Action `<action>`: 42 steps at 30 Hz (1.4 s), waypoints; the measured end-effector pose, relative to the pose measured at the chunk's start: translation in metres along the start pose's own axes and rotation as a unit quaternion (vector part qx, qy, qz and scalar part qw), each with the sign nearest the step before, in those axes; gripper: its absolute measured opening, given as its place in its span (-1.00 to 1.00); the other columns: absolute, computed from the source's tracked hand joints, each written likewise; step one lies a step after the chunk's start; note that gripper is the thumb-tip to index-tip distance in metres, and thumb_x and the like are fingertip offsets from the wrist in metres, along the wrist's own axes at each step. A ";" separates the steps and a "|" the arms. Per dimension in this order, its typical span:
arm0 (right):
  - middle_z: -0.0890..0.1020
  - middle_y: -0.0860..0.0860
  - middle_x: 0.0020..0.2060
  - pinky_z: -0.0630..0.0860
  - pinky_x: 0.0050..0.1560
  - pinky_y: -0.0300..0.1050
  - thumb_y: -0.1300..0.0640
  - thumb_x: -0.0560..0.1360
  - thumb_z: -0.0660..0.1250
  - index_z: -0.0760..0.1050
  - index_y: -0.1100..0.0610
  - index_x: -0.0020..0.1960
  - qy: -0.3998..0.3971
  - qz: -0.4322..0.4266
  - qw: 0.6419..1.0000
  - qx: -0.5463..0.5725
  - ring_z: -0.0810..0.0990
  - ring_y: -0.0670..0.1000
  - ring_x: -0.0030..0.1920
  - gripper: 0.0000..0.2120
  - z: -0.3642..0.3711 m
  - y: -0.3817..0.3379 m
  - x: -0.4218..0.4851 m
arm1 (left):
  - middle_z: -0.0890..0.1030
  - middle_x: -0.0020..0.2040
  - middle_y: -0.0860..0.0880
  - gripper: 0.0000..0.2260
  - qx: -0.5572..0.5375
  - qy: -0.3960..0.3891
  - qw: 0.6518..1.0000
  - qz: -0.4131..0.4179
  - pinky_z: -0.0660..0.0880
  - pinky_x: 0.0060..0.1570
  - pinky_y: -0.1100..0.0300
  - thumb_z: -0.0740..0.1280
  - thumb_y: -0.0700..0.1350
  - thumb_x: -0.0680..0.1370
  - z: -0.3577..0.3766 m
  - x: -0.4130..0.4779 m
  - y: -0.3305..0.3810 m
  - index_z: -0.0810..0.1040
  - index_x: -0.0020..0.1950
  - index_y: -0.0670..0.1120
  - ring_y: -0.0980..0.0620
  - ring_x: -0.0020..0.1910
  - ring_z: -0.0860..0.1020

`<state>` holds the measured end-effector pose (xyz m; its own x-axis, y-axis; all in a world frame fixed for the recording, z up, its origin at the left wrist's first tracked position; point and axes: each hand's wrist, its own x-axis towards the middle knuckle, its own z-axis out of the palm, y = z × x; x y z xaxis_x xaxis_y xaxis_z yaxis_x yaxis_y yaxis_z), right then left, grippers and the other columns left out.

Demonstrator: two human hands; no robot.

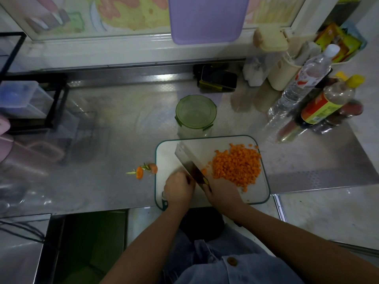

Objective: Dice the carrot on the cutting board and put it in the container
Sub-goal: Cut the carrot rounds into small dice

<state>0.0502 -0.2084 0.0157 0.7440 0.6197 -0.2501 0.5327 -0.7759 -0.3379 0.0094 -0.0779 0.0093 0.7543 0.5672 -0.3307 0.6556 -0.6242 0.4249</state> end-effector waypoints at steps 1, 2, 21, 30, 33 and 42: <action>0.61 0.07 -0.19 0.29 -0.42 -0.14 0.01 0.62 0.08 0.43 0.11 0.15 0.000 -0.001 1.000 -0.004 0.54 0.06 -0.29 -0.75 0.001 -0.001 0.000 | 0.63 -0.15 -0.07 -0.83 0.005 0.001 1.000 -0.006 0.40 -0.25 0.15 0.32 0.02 0.51 0.000 0.000 0.000 0.59 -0.15 -0.06 -0.09 -0.15 0.59; 0.61 0.08 -0.18 0.27 -0.42 -0.14 0.01 0.61 0.09 0.43 0.11 0.17 0.005 -0.001 1.000 -0.005 0.54 0.06 -0.30 -0.75 0.003 -0.002 0.000 | 0.62 -0.16 -0.07 -0.82 0.008 0.001 1.000 -0.011 0.40 -0.26 0.15 0.31 0.04 0.51 0.001 0.000 0.000 0.57 -0.17 -0.05 -0.11 -0.15 0.59; 0.56 0.13 -0.33 0.36 -0.34 -0.03 0.08 0.57 0.25 0.50 0.20 -0.08 0.115 0.129 0.972 0.162 0.54 0.13 -0.29 -0.81 -0.007 0.041 -0.007 | 0.64 -0.04 -0.02 -0.78 -0.085 -0.006 0.985 0.152 0.50 -0.08 0.12 0.33 -0.10 0.48 0.017 0.014 0.013 0.62 0.11 0.02 -0.01 0.00 0.54; 0.35 -0.08 -0.44 0.24 -0.43 -0.12 -0.17 0.49 0.01 0.35 0.07 -0.21 -0.009 0.029 0.987 0.158 0.42 0.05 -0.35 -0.65 0.010 0.011 -0.008 | 0.60 -0.15 -0.12 -0.92 -0.041 0.060 0.994 0.086 0.44 -0.16 0.04 0.32 -0.14 0.48 0.004 0.015 -0.027 0.60 -0.11 -0.10 -0.13 -0.10 0.55; 0.41 0.02 -0.41 0.28 -0.37 -0.04 -0.12 0.53 0.07 0.35 0.11 -0.20 0.011 0.052 0.986 0.155 0.44 0.07 -0.34 -0.68 0.009 0.021 -0.011 | 0.63 -0.10 -0.14 -0.88 -0.053 0.045 0.995 0.075 0.47 -0.13 0.04 0.31 -0.13 0.51 0.002 0.012 -0.026 0.62 -0.08 -0.13 -0.14 -0.10 0.57; 0.52 0.06 -0.40 0.10 -0.51 -0.20 0.11 0.51 0.26 0.45 0.14 -0.11 0.128 0.069 0.988 0.059 0.48 0.09 -0.41 -0.90 -0.010 0.031 -0.014 | 0.63 -0.23 -0.09 -0.78 -0.339 -0.094 0.936 0.026 0.52 -0.27 0.12 0.19 -0.06 0.63 -0.003 0.000 0.016 0.58 -0.06 -0.11 -0.05 -0.30 0.57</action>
<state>0.0604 -0.2420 0.0174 0.8920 0.4466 -0.0698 0.3789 -0.8229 -0.4235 0.0196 -0.0859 0.0189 0.8197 0.4003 -0.4097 0.4930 -0.1287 0.8605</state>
